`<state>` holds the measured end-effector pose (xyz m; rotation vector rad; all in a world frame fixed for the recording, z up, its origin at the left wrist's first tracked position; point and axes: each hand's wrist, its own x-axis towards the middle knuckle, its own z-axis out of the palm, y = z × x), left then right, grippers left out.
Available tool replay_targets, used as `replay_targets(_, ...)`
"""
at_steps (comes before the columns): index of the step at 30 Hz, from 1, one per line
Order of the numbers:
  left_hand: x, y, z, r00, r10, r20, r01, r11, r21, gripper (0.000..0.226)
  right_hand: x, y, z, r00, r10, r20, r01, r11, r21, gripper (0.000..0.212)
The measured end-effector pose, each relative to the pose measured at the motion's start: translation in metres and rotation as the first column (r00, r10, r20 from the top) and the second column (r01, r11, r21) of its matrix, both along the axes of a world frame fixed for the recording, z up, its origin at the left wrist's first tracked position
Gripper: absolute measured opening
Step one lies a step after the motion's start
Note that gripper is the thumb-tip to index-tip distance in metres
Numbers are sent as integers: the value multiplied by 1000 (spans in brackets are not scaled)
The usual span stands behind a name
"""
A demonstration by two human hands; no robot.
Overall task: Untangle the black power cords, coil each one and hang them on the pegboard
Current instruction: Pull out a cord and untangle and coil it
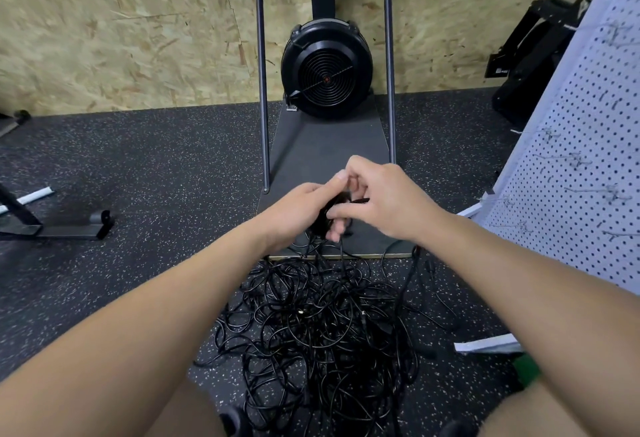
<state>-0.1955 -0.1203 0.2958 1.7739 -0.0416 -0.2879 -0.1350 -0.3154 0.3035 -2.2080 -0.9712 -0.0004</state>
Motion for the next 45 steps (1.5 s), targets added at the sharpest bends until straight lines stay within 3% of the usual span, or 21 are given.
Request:
replay_targets(3,0,5,-1,992,-94,-86,95,996,3,72,6,-5,-1,972,39,-233,-21,997,78,48)
replay_targets(5,3,12,-5,985,-128,-111,125,991,-38,55,11,-12,0,916,100,-387,-43,987,154,54)
replay_targets(8,5,20,-9,978,-170,-120,158,982,-108,42,16,-17,2,895,143,-422,-85,984,155,63)
replay_targets(11,6,23,-11,982,-136,-127,125,988,-91,38,22,-20,-6,896,115,-429,-74,991,110,46)
replay_targets(16,4,14,-3,992,-6,-124,-23,974,-227,25,27,-18,-36,869,-84,-488,49,995,-85,51)
replay_targets(20,4,9,6,983,130,-128,-167,925,-340,24,25,-9,-72,758,-281,-588,195,959,-205,33)
replay_targets(23,4,11,9,964,232,-128,-265,861,-434,23,23,-2,-76,668,-342,-661,270,939,-213,15)
replay_targets(25,6,15,10,943,307,-127,-329,812,-483,24,22,0,-72,620,-378,-687,331,921,-207,16)
replay_targets(28,12,27,7,908,392,-147,-405,731,-549,23,22,2,-68,654,-422,-628,412,895,-172,18)
replay_targets(30,15,33,4,900,409,-148,-415,704,-577,22,23,4,-67,757,-429,-493,413,899,-148,16)
replay_targets(32,17,34,0,894,433,-119,-424,727,-540,25,20,7,-60,893,-354,-277,311,932,-185,16)
replay_targets(34,18,33,-3,882,466,-66,-443,773,-454,27,15,10,-48,973,-191,-126,162,964,-210,14)
replay_targets(39,16,26,-10,906,423,-1,-403,864,-303,30,6,9,-20,986,156,55,-144,972,-185,14)
replay_targets(42,11,13,-9,952,296,80,-291,954,-74,50,5,6,-8,981,162,104,-156,986,-66,8)
replay_targets(43,8,7,-7,971,231,58,-229,972,-51,57,6,4,-5,986,134,103,-133,991,-18,4)
replay_targets(45,2,2,1,991,104,-83,-112,989,-92,61,9,-3,-1,998,50,47,-53,997,49,25)
